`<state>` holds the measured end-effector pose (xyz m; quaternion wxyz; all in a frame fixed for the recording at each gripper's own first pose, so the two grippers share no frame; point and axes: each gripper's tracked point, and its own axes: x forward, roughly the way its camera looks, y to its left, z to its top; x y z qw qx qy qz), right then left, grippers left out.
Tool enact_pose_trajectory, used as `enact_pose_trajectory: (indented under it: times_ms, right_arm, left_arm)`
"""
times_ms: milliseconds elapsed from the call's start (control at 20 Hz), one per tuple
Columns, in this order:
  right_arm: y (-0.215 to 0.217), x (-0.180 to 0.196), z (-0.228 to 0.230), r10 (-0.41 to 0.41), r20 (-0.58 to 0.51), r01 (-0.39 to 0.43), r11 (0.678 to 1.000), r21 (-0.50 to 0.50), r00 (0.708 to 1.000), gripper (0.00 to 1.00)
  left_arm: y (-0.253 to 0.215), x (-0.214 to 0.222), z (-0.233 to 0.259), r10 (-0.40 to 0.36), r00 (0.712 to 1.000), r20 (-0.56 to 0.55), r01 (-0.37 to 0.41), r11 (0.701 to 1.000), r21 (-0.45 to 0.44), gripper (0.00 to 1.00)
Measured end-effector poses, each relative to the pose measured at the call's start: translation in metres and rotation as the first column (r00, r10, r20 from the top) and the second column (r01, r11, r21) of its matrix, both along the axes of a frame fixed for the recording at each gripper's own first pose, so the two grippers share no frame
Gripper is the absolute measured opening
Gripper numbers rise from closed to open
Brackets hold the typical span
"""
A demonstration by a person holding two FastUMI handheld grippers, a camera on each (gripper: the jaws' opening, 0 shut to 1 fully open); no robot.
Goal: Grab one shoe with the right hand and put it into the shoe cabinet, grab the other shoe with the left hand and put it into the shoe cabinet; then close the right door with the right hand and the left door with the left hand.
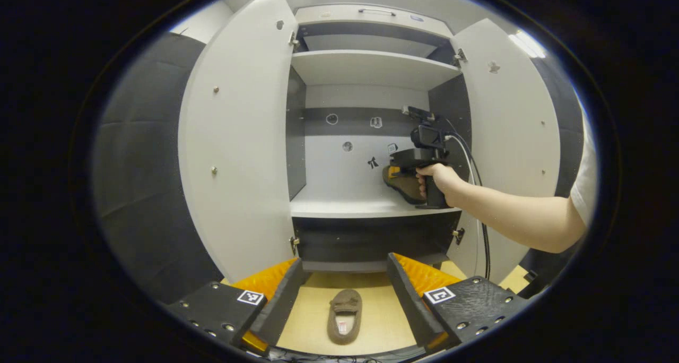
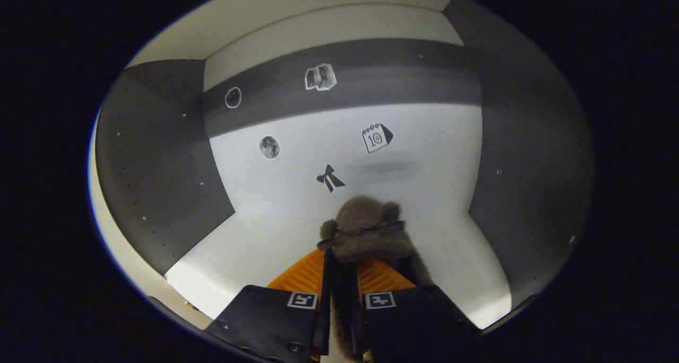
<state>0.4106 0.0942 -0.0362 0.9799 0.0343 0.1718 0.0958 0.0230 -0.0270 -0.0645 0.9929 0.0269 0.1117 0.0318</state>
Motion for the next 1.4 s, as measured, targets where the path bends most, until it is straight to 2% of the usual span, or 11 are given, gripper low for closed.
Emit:
enact_pose_trajectory:
  times_ms: [150, 300, 350, 600, 750, 800, 850, 900, 1150, 1250, 1400]
  right_arm:
    - [0.012, -0.009, 0.003, 0.040, -0.038, -0.039, 0.998, 0.049, 0.998, 0.17]
    - [0.021, -0.023, 0.006, 0.083, -0.076, -0.078, 0.995, 0.066, 0.994, 0.62]
    - [0.023, -0.026, 0.009, 0.092, -0.078, -0.087, 0.994, 0.066, 0.993, 0.61]
    - [0.026, -0.047, 0.012, 0.093, -0.106, -0.089, 0.995, 0.040, 0.990, 0.93]
    - [0.015, -0.057, 0.022, 0.030, -0.093, -0.030, 1.000, 0.010, 0.995, 0.91]
    - [0.013, -0.062, 0.026, 0.015, -0.090, -0.014, 1.000, 0.012, 0.996, 0.98]
    - [0.010, -0.067, 0.030, -0.002, -0.085, 0.003, 1.000, 0.018, 0.996, 0.92]
    - [0.008, -0.073, 0.035, -0.017, -0.079, 0.019, 1.000, 0.023, 0.997, 0.98]
    - [-0.007, -0.118, 0.061, -0.077, -0.005, 0.077, 0.997, 0.014, 0.997, 0.98]
    - [-0.013, -0.142, 0.071, -0.106, 0.024, 0.106, 0.994, 0.032, 0.994, 0.98]
    - [-0.019, -0.181, 0.072, -0.123, 0.044, 0.122, 0.992, 0.025, 0.991, 0.98]
  left_arm:
    - [0.002, -0.008, -0.005, 0.029, 1.000, -0.009, -0.030, 0.999, -0.014, 0.93]
    - [0.000, -0.014, -0.010, 0.031, 0.999, -0.018, -0.031, 0.998, -0.046, 0.93]
    - [0.000, -0.014, -0.010, 0.024, 1.000, -0.016, -0.025, 0.999, -0.049, 0.93]
    - [0.003, -0.018, -0.005, -0.021, 1.000, 0.012, 0.021, 0.999, -0.030, 0.93]
    - [0.011, -0.024, -0.005, -0.063, 0.998, 0.014, 0.063, 0.996, -0.057, 0.93]
    - [0.016, -0.026, -0.004, -0.077, 0.997, 0.017, 0.077, 0.995, -0.055, 0.93]
    - [0.022, -0.029, -0.003, -0.088, 0.996, 0.021, 0.089, 0.995, -0.048, 0.93]
    - [0.028, -0.031, -0.001, -0.098, 0.995, 0.025, 0.099, 0.994, -0.039, 0.85]
    - [0.046, -0.034, -0.017, -0.152, 0.988, 0.009, 0.152, 0.987, -0.055, 1.00]
    - [0.043, -0.035, -0.021, -0.201, 0.980, 0.009, 0.201, 0.978, -0.058, 0.93]
    - [0.041, -0.035, -0.034, -0.267, 0.964, -0.006, 0.266, 0.963, -0.034, 0.93]
